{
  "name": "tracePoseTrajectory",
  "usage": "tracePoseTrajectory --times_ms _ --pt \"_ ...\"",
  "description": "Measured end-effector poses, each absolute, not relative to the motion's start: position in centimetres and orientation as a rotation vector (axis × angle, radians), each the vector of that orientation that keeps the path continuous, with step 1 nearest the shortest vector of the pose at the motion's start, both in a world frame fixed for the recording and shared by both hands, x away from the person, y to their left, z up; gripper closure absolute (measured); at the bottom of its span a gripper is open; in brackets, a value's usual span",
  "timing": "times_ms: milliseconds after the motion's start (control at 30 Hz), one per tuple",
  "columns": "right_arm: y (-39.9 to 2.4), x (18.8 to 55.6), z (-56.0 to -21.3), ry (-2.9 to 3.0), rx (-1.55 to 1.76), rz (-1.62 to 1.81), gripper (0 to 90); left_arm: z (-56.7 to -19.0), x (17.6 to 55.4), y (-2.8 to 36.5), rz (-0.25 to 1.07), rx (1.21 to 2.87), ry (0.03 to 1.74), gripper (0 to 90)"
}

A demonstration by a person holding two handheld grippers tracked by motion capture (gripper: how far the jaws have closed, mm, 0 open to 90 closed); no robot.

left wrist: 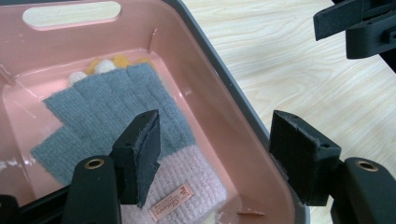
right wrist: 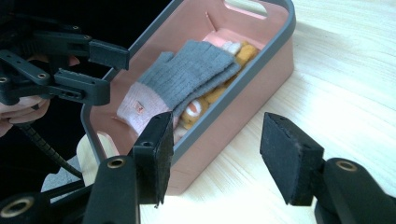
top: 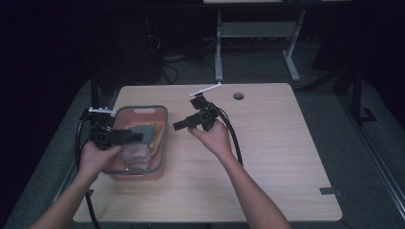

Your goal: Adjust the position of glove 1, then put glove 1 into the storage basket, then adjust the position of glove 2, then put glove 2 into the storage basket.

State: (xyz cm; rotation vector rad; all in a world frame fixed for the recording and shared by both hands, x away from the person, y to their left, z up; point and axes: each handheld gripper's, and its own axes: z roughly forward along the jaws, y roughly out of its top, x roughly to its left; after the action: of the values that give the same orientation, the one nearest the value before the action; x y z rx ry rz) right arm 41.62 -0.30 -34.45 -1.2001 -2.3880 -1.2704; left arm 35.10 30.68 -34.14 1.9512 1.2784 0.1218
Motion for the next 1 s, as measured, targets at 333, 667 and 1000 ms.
tracePoseTrajectory --times_ms 333,667,1000 --pt "-2.3 41.3 -35.2 -2.368 -1.254 -1.256 41.8 -33.9 35.2 29.3 0.087 1.942 1.253 29.2" --pt "-5.5 41.1 -35.6 -2.337 -1.329 -1.273 39.3 -33.5 35.3 27.5 0.089 1.962 1.201 25.3" --pt "-8.1 40.5 -35.9 -2.327 -1.374 -1.275 40.3 -33.2 35.3 25.8 0.081 1.973 1.161 25.2"
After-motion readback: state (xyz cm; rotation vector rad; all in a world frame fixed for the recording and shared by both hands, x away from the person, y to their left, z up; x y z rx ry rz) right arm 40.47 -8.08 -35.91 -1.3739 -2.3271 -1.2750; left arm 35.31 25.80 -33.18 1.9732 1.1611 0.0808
